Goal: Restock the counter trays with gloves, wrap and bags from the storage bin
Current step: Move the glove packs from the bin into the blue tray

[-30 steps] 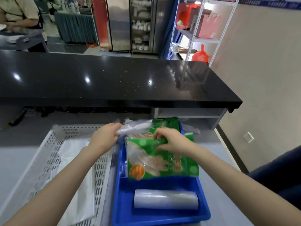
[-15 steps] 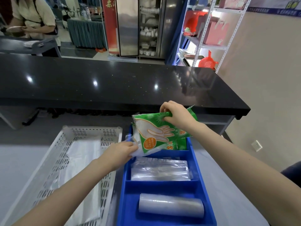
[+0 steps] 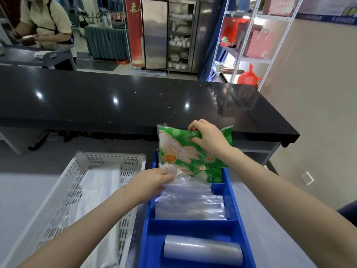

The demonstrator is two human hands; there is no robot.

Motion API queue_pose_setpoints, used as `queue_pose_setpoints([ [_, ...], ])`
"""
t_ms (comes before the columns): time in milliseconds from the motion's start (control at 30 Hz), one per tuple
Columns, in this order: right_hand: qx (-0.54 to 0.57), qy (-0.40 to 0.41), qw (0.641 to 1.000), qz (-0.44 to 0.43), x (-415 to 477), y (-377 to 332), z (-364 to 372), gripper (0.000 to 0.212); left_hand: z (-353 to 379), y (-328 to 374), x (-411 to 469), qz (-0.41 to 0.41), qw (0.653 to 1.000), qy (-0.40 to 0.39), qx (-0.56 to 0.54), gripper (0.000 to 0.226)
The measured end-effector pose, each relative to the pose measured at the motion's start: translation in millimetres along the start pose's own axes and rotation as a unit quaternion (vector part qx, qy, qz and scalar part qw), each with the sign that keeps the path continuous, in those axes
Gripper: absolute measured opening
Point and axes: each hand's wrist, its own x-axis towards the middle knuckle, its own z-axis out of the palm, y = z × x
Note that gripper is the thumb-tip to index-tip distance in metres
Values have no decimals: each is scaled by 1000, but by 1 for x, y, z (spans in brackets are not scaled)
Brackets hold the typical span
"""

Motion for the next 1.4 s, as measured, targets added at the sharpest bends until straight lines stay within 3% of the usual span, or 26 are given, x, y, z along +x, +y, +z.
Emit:
queue_pose_setpoints([
  [233,-31,-94,995,34,-16,11,48,32,1,5,10,-18,1000,5,-20,41],
  [533,33,-122,987,100,-14,29,74,34,6,15,18,-26,999,24,-36,36],
  [600,28,-91,993,75,-15,28,68,42,4,19,19,-8,998,46,-42,38],
  [700,-18,8,999,-43,-27,29,58,42,-3,25,16,33,996,74,-36,44],
  [767,-54,-28,994,-90,-38,32,58,40,-4,30,16,57,995,82,-27,44],
  [867,-107,-152,981,-52,-41,38,72,50,-2,36,16,61,995,58,-57,38],
  [1067,-178,-149,970,-74,-45,45,106,51,-2,43,11,74,993,59,-71,32],
  [1167,-145,-154,974,-76,-44,48,107,51,-5,51,9,96,990,63,-82,32],
  [1233,-67,-171,982,-51,-38,48,95,49,-7,52,13,109,989,71,-68,35],
  [1400,171,-166,969,59,-35,46,38,28,-3,31,31,26,995,77,-62,45],
])
